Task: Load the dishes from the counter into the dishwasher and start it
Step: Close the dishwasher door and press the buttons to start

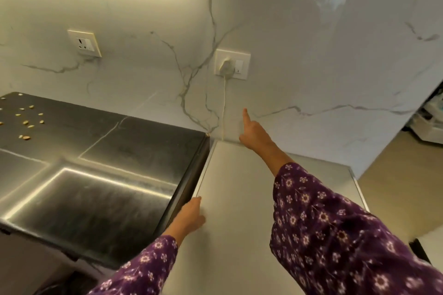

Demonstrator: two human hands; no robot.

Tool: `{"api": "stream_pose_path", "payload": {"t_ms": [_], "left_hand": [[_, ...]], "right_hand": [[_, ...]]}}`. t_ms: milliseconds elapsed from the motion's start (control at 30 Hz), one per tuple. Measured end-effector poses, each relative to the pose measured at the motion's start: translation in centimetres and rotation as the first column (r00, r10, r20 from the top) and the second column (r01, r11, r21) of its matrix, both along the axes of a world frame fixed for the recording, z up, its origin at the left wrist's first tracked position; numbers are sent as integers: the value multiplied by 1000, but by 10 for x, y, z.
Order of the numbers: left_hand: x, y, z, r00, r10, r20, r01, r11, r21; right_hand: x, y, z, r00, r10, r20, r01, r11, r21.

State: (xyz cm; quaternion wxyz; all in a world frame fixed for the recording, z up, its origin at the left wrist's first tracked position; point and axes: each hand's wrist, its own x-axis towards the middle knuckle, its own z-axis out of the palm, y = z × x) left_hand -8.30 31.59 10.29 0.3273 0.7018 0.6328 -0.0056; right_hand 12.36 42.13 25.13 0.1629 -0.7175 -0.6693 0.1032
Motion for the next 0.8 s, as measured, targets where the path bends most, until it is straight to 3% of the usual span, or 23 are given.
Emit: {"api": "stream_pose_path", "payload": {"t_ms": [100,200,367,633,800], "left_hand": [[19,12,-23,988,-87,-129,88,996,4],[32,23,-39,962,-66,-265,93,992,89],[37,28,-47,956,-53,-290,89,990,113],[39,26,-46,949,-47,-312,88,989,118],[39,22,-45,954,-29,-299,80,984,157]], "right_hand": [[-1,54,17,991,26,134,-34,998,57],[4,101,27,975,9,222,-36,993,116],[16,148,29,959,-8,285,-26,993,114],[7,158,19,966,6,260,-32,995,98],[-2,126,11,993,20,120,-28,998,60]]}}
